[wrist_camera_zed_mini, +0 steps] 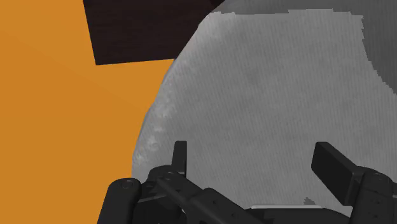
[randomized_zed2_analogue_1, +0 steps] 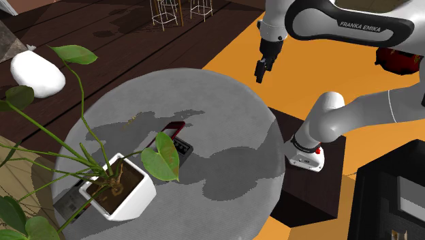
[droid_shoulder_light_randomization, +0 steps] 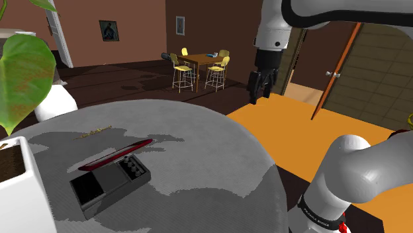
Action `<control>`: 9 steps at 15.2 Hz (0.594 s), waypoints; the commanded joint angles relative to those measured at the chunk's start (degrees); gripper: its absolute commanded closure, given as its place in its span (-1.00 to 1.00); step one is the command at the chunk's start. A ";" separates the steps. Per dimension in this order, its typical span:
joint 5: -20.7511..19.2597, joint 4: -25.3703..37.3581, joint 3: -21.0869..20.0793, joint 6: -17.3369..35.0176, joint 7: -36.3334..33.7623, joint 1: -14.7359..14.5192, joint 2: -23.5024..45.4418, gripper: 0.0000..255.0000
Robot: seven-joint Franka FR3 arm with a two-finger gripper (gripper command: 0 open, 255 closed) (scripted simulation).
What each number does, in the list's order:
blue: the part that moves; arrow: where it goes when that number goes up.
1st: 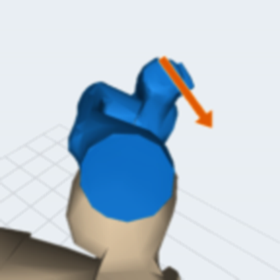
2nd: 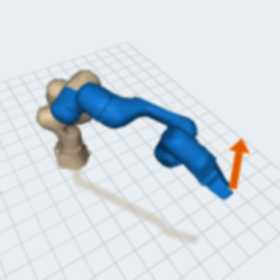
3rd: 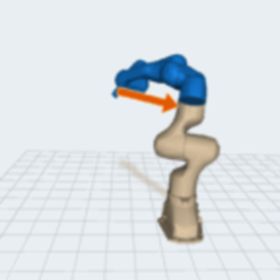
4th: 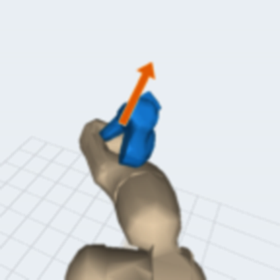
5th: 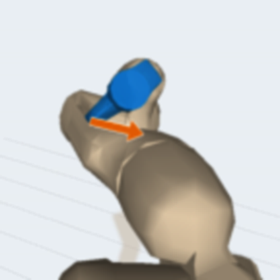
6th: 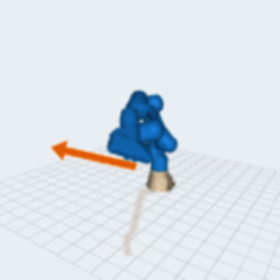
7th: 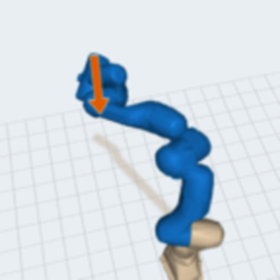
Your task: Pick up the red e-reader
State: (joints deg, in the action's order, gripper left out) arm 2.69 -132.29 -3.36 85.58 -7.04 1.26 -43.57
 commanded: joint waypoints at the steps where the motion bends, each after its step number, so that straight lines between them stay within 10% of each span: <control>1: 0.00 0.00 0.00 0.00 0.00 0.00 0.00 -1.00; 9: 16.12 -16.74 -7.31 17.39 -19.06 0.13 -10.55 -1.00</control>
State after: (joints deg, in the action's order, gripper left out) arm 16.52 -146.98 -9.50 99.97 -23.61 1.40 -53.33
